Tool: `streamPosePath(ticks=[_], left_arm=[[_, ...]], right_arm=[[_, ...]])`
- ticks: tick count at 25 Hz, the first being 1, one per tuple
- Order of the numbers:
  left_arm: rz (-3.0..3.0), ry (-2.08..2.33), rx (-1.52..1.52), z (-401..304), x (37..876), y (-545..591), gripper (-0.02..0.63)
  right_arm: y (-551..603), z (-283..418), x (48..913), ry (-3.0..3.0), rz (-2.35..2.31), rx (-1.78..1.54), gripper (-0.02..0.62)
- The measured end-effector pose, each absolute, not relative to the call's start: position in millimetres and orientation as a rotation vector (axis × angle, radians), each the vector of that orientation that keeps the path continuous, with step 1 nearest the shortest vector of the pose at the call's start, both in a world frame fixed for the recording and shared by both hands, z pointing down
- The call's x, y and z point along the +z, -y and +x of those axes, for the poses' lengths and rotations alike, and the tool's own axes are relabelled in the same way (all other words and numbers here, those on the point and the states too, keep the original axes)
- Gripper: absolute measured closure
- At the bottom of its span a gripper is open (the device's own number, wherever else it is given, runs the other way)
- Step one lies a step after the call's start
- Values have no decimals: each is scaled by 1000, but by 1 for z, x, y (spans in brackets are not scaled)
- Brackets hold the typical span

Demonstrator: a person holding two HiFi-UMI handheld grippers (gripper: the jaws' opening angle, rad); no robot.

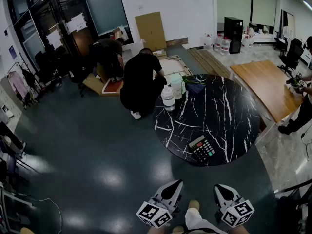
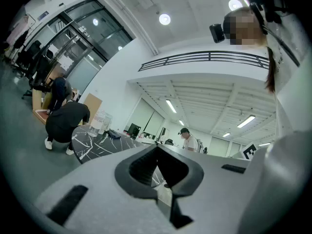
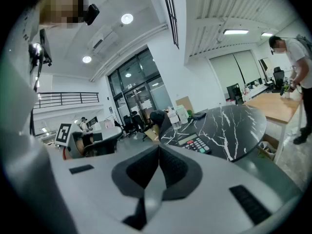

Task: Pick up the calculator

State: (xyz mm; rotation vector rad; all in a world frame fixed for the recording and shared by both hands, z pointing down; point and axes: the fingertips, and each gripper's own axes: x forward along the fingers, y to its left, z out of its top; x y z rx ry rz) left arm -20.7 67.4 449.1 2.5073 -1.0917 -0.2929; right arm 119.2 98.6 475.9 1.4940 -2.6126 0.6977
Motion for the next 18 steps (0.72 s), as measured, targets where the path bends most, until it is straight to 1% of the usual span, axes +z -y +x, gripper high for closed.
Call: streamPosePath(ticks=[6,12,18], left_arm=[[2489,1112,-320,-5,453,-13,600],[2446,1253,-301,-13,465,25,600],[2388,1360,-252,-31,485,61,600]], right_arm=[[-45,127,488,2652,1352,686,586],[25,137,516,2701,957,716,586],[110,144,555,2552,653,690,583]])
